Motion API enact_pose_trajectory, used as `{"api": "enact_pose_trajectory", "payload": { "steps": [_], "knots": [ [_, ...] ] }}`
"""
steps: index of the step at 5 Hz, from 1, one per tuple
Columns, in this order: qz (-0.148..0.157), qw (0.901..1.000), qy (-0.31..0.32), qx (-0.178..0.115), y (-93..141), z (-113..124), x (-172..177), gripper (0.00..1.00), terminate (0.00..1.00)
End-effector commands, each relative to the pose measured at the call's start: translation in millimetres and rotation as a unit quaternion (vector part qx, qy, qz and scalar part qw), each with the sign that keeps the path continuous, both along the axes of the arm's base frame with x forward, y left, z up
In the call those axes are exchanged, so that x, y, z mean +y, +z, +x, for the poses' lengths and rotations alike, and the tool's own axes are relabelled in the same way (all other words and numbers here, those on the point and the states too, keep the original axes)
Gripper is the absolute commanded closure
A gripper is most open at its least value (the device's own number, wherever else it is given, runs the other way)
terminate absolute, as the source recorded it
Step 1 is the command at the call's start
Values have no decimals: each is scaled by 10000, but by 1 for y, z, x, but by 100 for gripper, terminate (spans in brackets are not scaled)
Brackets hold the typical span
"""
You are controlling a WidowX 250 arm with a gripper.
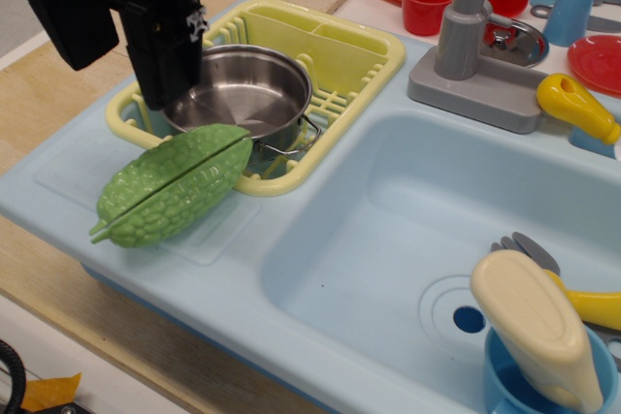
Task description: Put green squash into pot or pan
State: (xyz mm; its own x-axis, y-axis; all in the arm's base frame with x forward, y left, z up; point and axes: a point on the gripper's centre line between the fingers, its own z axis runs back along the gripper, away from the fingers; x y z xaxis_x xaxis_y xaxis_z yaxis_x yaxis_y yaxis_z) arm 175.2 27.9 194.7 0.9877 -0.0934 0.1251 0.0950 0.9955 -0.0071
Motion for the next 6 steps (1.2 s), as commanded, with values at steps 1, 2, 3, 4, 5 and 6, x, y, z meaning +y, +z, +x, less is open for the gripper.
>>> {"api": "enact_pose_trajectory", "payload": {
  "steps": [1, 2, 3, 4, 5, 6],
  "knots": [
    [0, 10000, 0, 0, 0, 0, 0, 0, 0],
    [-12, 10000, 28, 57, -13, 9, -7, 0, 0],
    [-80, 9998, 5, 158, -23, 16, -11, 0, 0],
    [-207, 9995, 91, 236, -33, 17, -14, 0, 0],
    [-331, 9989, 162, 291, -43, 14, -14, 0, 0],
    [-425, 9985, 247, 246, -51, 9, -16, 0, 0]
  ]
}}
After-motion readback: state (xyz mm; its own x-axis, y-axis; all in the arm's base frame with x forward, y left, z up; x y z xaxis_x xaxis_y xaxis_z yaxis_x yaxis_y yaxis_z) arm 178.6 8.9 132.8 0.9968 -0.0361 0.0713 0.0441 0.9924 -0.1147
